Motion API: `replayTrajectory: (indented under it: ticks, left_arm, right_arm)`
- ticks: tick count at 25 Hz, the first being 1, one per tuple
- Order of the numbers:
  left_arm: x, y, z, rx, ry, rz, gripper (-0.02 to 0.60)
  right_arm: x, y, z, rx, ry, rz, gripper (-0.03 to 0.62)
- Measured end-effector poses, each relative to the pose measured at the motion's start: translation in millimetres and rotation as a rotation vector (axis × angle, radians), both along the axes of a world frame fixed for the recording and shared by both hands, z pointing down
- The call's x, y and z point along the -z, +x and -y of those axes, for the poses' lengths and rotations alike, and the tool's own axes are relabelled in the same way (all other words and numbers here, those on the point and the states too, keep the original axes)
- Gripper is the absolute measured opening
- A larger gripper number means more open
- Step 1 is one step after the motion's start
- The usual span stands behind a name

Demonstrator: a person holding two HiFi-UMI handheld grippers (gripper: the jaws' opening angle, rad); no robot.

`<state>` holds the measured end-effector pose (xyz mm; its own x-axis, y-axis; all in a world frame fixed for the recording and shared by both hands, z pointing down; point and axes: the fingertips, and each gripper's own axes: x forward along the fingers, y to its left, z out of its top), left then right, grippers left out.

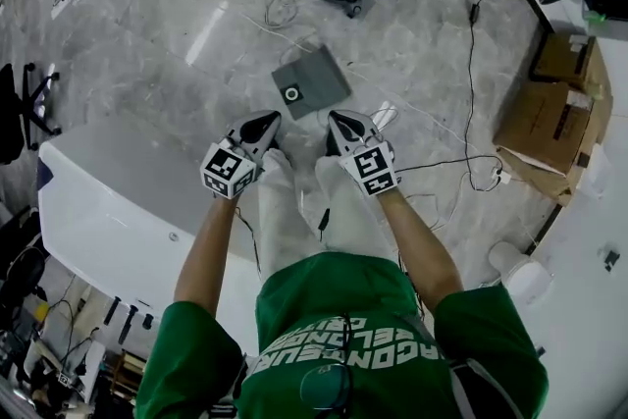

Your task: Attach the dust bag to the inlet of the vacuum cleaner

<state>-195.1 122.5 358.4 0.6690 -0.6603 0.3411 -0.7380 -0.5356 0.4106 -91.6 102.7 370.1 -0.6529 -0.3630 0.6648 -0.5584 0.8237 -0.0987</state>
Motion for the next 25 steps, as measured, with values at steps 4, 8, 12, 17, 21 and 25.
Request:
replayTrajectory:
  ticks: [4, 8, 12, 17, 21, 25]
  left_arm:
    - [-87.2, -15.6, -10.0, -0.031, -0.005, 0.01, 0.005]
    - [-174.8, -23.1, -18.1, -0.041, -0.004, 0.026, 0.005]
    - [-262.3, -29.4, -26.6, -0.044, 0.02, 0.045, 0.005]
    - [-365.5, -33.1, -24.4, -0.049, 0.037, 0.061, 0.005]
    - [-444.1, -33.8, -24.5, -0.053, 0.047, 0.065, 0.005]
    - [-523.8, -30.5, -27.1, -0.097, 0.066, 0.088, 0.005]
  right_arm:
    - [-80.8, -21.7, -1.4, 0.043, 0.011, -0.029, 0.008]
    - [-165.0, -39.8, -7.3, 0.104, 0.024, -0.057, 0.008]
    - [-250.9, -57.3, -23.4, 0.153, 0.024, -0.063, 0.008]
    - [-367.0, -68.1, -37.3, 0.194, 0.017, -0.086, 0.008]
    - [-455.7, -77.3, -53.5, 0.266, 0.01, -0.113, 0.008]
    - [-539.6, -82.7, -65.0, 0.329, 0.01, -0.136, 0.008]
